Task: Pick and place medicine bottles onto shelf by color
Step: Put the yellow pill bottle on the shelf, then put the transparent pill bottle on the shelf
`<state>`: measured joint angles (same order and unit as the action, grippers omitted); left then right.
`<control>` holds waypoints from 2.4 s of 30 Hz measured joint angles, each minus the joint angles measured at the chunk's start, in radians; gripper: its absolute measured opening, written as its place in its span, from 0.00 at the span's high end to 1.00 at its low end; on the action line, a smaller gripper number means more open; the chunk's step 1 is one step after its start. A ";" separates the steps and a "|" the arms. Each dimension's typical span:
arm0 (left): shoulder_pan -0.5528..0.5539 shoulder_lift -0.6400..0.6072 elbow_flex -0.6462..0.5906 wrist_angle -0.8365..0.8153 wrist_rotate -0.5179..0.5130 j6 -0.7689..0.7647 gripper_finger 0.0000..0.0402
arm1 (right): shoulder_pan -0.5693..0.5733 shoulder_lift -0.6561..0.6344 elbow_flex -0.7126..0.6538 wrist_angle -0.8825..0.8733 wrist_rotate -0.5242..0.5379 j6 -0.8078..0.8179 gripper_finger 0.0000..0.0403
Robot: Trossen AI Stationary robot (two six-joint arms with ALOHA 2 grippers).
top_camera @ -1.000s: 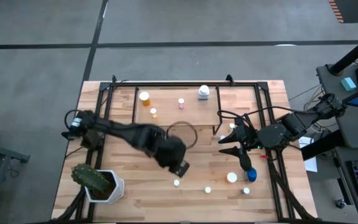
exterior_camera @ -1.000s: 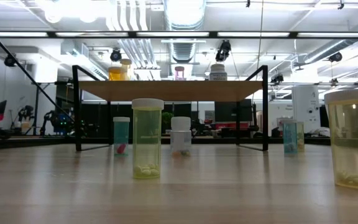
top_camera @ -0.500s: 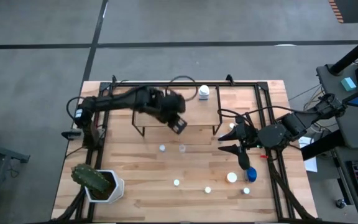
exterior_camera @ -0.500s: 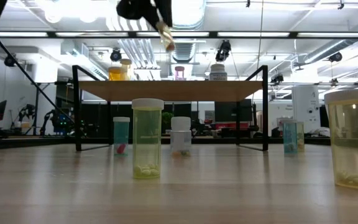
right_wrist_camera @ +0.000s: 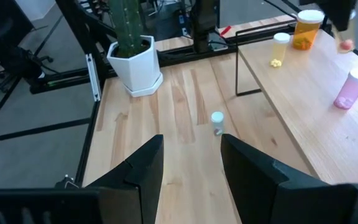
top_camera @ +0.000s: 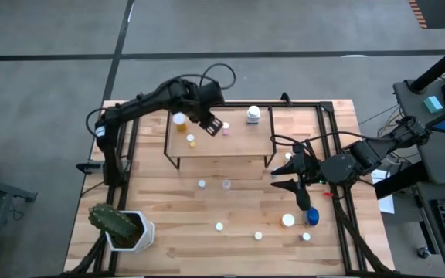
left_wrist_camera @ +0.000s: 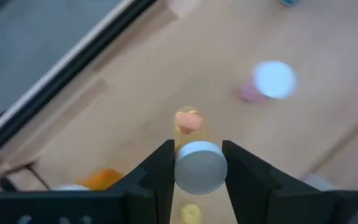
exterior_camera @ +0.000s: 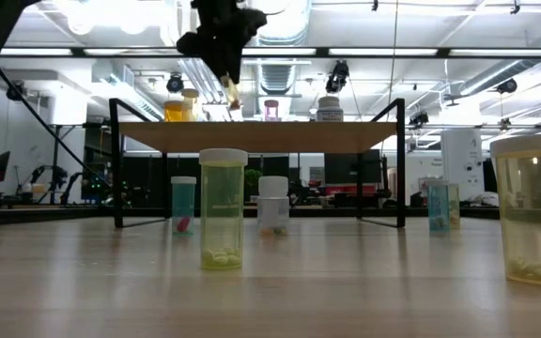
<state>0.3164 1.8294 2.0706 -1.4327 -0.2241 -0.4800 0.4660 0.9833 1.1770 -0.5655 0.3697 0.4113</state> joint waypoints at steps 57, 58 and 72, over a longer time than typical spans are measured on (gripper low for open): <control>0.064 -0.055 -0.111 -0.020 0.073 -0.020 0.58 | -0.014 0.000 0.000 -0.007 0.016 0.057 0.63; 0.061 -0.064 -0.106 -0.019 0.075 -0.039 0.58 | -0.014 0.000 0.000 -0.007 0.016 0.068 0.63; -0.350 -0.261 -0.094 0.478 0.042 0.005 0.58 | -0.014 0.082 -0.002 -0.026 -0.011 0.425 0.63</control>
<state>-0.0337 1.5680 1.9766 -0.9549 -0.1820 -0.4750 0.4519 1.0654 1.1751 -0.5918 0.3584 0.8367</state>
